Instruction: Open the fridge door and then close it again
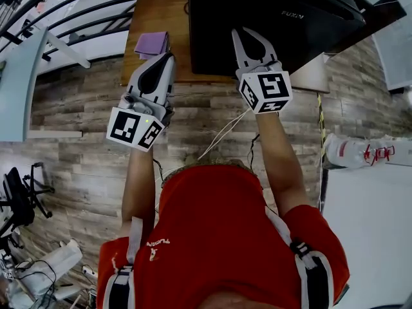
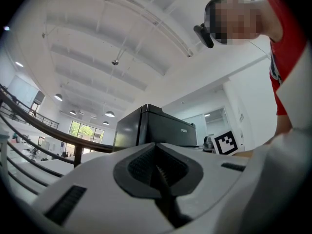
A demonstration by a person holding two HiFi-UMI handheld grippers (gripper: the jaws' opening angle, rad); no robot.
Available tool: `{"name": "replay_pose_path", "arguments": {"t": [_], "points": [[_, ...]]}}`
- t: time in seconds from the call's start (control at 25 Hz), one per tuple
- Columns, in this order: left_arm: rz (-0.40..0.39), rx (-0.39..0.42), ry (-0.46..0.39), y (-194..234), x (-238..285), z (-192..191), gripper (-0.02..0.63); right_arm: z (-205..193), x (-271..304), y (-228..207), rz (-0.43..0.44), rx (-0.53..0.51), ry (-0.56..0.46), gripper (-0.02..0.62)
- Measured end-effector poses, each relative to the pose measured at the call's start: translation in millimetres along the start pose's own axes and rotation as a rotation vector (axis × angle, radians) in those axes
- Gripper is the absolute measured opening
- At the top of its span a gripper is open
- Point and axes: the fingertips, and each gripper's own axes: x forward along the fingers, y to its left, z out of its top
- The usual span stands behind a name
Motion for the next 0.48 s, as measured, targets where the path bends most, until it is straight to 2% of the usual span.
{"name": "replay_pose_path", "arguments": {"t": [0.48], "points": [[0.01,0.008,-0.01,-9.1,6.9,3.8,0.009,17.0,-13.8,29.7,0.12,0.009,-0.027,0.026]]}}
